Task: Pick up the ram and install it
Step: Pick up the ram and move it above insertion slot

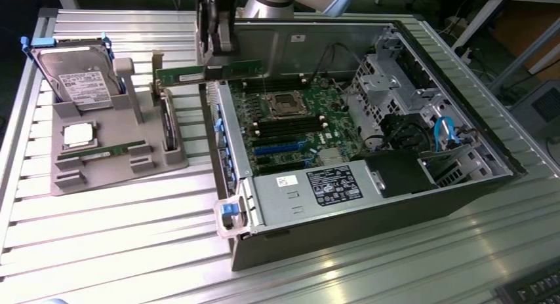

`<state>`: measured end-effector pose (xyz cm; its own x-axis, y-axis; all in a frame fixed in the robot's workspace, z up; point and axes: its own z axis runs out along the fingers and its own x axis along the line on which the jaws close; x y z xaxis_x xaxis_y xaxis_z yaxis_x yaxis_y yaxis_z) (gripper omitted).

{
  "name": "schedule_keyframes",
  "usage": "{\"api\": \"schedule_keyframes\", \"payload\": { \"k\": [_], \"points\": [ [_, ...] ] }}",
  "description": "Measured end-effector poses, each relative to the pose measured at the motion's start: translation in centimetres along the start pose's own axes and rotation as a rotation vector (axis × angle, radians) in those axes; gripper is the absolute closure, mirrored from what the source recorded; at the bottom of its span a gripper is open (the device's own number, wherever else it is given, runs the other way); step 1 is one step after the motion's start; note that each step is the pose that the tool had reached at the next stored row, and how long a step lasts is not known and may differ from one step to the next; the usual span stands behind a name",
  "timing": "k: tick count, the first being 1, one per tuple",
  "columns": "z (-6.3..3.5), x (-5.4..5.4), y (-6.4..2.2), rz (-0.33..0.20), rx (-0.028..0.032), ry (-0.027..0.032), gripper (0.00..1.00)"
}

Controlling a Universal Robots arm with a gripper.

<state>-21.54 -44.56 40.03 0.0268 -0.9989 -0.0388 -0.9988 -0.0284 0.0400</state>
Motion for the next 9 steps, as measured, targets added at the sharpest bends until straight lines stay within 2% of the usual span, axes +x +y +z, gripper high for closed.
{"api": "schedule_keyframes", "payload": {
  "k": [5, 6, 9],
  "points": [
    [0.0, 0.0, -0.03, 0.001, -0.0001, 0.0, 0.86],
    [-0.01, 0.0, -0.2, 0.002, 0.0, -0.0001, 0.86],
    [-0.06, 0.0, -1.46, 0.009, 0.0003, -0.0003, 0.86]
  ]
}}
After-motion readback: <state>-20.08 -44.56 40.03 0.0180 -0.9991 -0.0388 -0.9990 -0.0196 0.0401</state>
